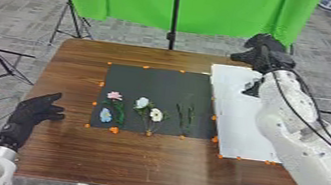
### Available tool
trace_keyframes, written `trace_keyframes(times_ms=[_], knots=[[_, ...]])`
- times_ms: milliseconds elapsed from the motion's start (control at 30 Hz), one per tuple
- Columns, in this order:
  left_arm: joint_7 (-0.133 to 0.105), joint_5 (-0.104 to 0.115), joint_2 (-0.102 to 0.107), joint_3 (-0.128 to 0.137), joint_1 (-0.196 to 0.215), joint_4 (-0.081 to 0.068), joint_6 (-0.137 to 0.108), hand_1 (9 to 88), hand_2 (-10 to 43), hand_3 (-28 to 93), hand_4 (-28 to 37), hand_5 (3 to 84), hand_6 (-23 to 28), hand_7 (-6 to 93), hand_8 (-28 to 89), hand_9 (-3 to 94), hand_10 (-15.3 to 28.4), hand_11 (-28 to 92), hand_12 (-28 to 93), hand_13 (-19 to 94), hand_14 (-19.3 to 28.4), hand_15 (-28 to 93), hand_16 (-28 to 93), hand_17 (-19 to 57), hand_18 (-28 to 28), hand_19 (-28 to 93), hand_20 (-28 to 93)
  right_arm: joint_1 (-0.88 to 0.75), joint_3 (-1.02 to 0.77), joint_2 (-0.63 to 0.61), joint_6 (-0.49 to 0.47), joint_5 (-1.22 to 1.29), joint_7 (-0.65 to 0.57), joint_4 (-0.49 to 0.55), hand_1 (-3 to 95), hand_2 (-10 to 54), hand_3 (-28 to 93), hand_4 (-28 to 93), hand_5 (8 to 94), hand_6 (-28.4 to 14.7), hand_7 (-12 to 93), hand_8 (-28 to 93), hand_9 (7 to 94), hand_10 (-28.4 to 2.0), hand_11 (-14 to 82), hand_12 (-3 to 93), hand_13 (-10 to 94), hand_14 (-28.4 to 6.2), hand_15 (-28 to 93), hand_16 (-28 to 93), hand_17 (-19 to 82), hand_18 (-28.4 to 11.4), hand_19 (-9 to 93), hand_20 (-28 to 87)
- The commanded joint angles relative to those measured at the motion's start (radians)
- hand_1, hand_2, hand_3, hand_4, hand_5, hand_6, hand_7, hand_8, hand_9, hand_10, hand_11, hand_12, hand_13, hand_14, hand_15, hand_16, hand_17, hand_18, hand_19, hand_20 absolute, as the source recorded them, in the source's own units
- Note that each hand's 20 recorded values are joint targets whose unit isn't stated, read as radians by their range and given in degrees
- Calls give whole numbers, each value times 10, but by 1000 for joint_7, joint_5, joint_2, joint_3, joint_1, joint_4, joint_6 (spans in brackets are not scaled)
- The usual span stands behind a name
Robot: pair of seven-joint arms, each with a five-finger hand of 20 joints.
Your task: Arrange flowers
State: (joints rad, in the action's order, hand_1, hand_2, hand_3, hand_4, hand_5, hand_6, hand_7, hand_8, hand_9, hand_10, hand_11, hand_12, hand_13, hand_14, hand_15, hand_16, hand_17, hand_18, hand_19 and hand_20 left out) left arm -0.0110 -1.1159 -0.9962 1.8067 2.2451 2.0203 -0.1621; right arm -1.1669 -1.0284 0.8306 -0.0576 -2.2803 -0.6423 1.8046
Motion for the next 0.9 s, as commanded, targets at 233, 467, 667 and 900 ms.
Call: trace_keyframes(times_ms=[233,467,667,900], knots=[[6,-7,-12,2,19,6,-7,276,176,636,-199,438,52,102,-60,509,158,264,139,459,212,340,-23,110,159,263,220,17,3,-40,-229,22,-116,-261,260,-95,612,-105,461,-27,61,-49,567,-205,137,255,733,-121,630,349,497,-211,932,540],[12,-7,-10,-2,14,4,-1,275,176,637,-199,438,53,102,-59,509,158,264,139,459,212,340,-23,110,159,263,220,-17,26,-29,-187,16,-99,-313,277,-95,623,-109,461,-13,73,-50,587,-202,159,258,756,-103,644,346,519,-199,932,539],[13,-4,-10,-2,12,2,1,275,176,637,-199,438,52,102,-60,509,158,264,139,459,212,340,-23,110,159,263,220,-45,54,-20,-92,28,-84,-341,350,-95,648,-135,494,-20,93,-59,623,-187,173,254,782,-80,646,343,538,-184,932,544],[15,-4,-9,-3,9,-1,2,276,177,636,-199,438,52,102,-60,510,157,264,139,458,212,339,-23,110,159,262,220,-57,90,-35,154,-29,-50,-364,503,-95,640,-185,647,5,173,-19,765,-116,162,329,828,-45,636,349,558,-167,932,542]])
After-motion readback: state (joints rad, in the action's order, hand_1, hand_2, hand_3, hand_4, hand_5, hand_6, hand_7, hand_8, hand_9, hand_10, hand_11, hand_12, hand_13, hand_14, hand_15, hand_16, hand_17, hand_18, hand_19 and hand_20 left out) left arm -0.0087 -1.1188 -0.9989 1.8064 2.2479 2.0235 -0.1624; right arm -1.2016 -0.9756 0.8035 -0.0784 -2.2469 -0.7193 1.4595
